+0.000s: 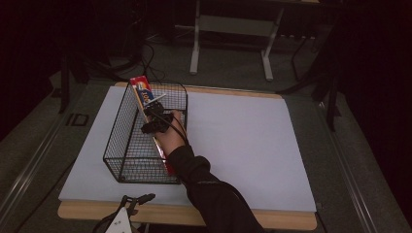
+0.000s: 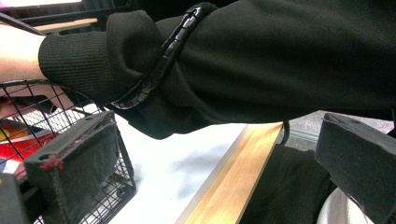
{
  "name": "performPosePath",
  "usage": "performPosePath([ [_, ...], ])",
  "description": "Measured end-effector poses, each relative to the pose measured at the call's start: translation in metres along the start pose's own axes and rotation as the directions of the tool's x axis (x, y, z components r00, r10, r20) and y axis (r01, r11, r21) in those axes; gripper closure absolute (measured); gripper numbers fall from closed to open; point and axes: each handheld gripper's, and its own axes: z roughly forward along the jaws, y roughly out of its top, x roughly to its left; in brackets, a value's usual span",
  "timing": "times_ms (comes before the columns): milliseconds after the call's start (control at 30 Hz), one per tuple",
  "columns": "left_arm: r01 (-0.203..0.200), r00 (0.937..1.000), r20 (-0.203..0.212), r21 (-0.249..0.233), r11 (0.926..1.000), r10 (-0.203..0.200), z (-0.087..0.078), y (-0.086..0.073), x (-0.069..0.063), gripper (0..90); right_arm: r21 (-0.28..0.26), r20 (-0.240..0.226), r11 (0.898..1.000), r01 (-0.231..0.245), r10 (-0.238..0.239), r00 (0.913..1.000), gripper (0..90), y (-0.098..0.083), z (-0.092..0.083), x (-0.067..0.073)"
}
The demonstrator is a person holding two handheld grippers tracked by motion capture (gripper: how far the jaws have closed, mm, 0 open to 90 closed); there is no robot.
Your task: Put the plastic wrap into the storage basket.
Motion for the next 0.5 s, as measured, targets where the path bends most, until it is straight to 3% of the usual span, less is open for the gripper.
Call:
performPosePath([
  [200,-0.001,1.0000,0.001,0.003,1.0000,0.001,0.000,0.000,0.000,0.2,-0.002,-0.015,1.000,0.001,-0.001,0.9999,33.7,0.001,0.000,-0.002],
  [367,0.000,1.0000,0.002,0.003,1.0000,0.000,0.000,0.000,0.000,0.2,-0.041,-0.031,0.999,-0.003,0.002,0.9995,28.1,-0.002,-0.005,-0.004],
  [433,0.003,1.0000,0.004,0.000,1.0000,-0.003,0.000,0.000,0.000,0.2,-0.059,-0.057,0.998,-0.006,0.003,0.9984,21.4,-0.003,-0.010,-0.007],
  [500,0.005,1.0000,0.001,0.000,1.0000,-0.005,0.000,0.000,0.001,0.2,-0.066,-0.135,0.998,-0.019,0.010,0.9909,15.2,-0.004,-0.013,-0.012],
])
